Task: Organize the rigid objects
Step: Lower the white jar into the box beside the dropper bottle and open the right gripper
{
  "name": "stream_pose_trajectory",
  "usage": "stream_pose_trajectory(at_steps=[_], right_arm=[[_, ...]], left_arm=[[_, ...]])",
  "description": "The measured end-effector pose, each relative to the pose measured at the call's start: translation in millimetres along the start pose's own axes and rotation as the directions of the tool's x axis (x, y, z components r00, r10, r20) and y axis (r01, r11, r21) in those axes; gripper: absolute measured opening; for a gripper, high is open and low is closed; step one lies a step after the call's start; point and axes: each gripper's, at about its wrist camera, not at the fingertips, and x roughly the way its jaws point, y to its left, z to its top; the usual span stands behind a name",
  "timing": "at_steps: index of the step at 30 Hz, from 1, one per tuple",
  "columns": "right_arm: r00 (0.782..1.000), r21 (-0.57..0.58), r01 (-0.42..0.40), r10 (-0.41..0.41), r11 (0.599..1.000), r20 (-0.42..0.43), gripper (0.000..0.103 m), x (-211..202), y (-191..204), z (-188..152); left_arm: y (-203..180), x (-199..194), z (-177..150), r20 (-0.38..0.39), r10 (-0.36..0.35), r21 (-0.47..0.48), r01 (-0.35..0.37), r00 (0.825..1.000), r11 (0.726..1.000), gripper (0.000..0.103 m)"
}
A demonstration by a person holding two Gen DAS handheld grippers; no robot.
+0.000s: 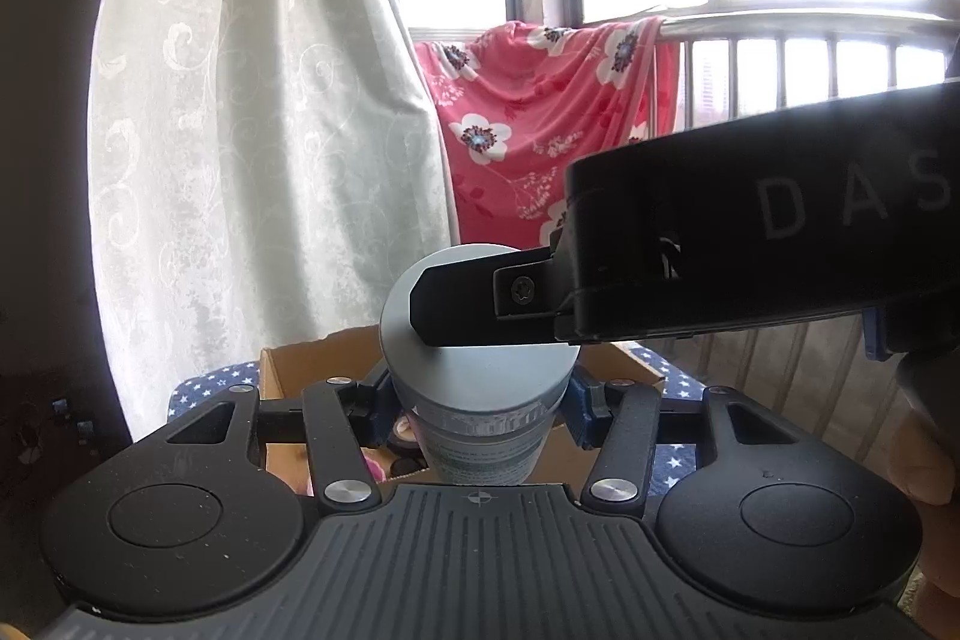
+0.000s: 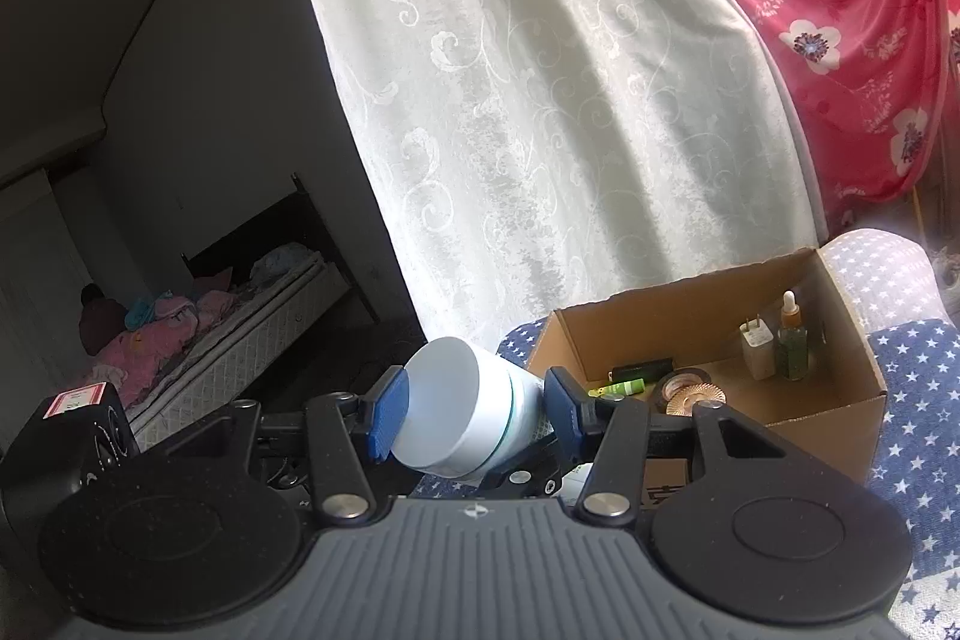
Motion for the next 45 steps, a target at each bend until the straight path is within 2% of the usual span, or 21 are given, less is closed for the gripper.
stream_pose_trajectory(at_steps=[6, 12, 17, 22, 26, 28, 30, 32, 39, 41, 45], right_arm=[[1.0, 0.028, 0.027, -0.027, 0.999, -0.013, 0.054, 10.2, -27.9, 34.4], [0.996, 0.093, 0.066, -0.06, 0.993, -0.071, 0.054, 33.0, -78.1, 60.0], [0.986, 0.15, 0.102, -0.08, 0.983, -0.144, 0.054, 65.8, -127.1, 62.8], [0.97, 0.209, 0.13, -0.081, 0.969, -0.229, 0.054, 102.7, -169.9, 49.6], [0.957, 0.25, 0.15, -0.077, 0.957, -0.28, 0.054, 125.5, -195.6, 37.4], [0.951, 0.264, 0.158, -0.074, 0.951, -0.301, 0.054, 133.5, -205.3, 32.5], [0.944, 0.269, 0.169, -0.077, 0.948, -0.322, 0.054, 140.8, -212.6, 27.7], [0.94, 0.233, 0.181, -0.099, 0.955, -0.326, 0.048, 146.4, -212.6, 25.4], [0.938, 0.213, 0.187, -0.11, 0.959, -0.329, 0.049, 150.6, -208.9, 26.3], [0.938, 0.211, 0.194, -0.118, 0.958, -0.326, 0.049, 149.8, -208.6, 27.1], [0.941, 0.2, 0.202, -0.133, 0.959, -0.312, 0.049, 145.2, -209.3, 28.1]], left_arm=[[2.3, 41.8, 33.5, -0.056, -0.079, 0.012, 0.08, 0.995, 0.997, 0.052], [-2.8, 108.9, 53.1, -0.172, -0.166, -0.004, 0.168, 0.971, 0.986, 0.052], [-13.1, 157.9, 42.5, -0.274, -0.184, -0.035, 0.182, 0.944, 0.983, 0.052], [-12.0, 203.5, 20.0, -0.394, -0.172, -0.064, 0.16, 0.903, 0.985, 0.053], [-18.3, 235.2, 9.5, -0.467, -0.146, -0.054, 0.137, 0.872, 0.989, 0.053], [-22.0, 245.9, 9.6, -0.487, -0.129, -0.036, 0.128, 0.864, 0.991, 0.053], [-22.2, 253.2, 10.1, -0.498, -0.116, -0.025, 0.119, 0.859, 0.993, 0.053], [-22.4, 254.8, 11.2, -0.497, -0.104, -0.019, 0.109, 0.862, 0.994, 0.053], [-24.3, 252.1, 11.3, -0.491, -0.102, -0.013, 0.11, 0.865, 0.994, 0.055], [-24.4, 250.1, 11.5, -0.486, -0.102, -0.011, 0.11, 0.868, 0.994, 0.059], [-28.9, 247.6, 13.3, -0.455, -0.086, 0.011, 0.102, 0.886, 0.995, 0.068]])
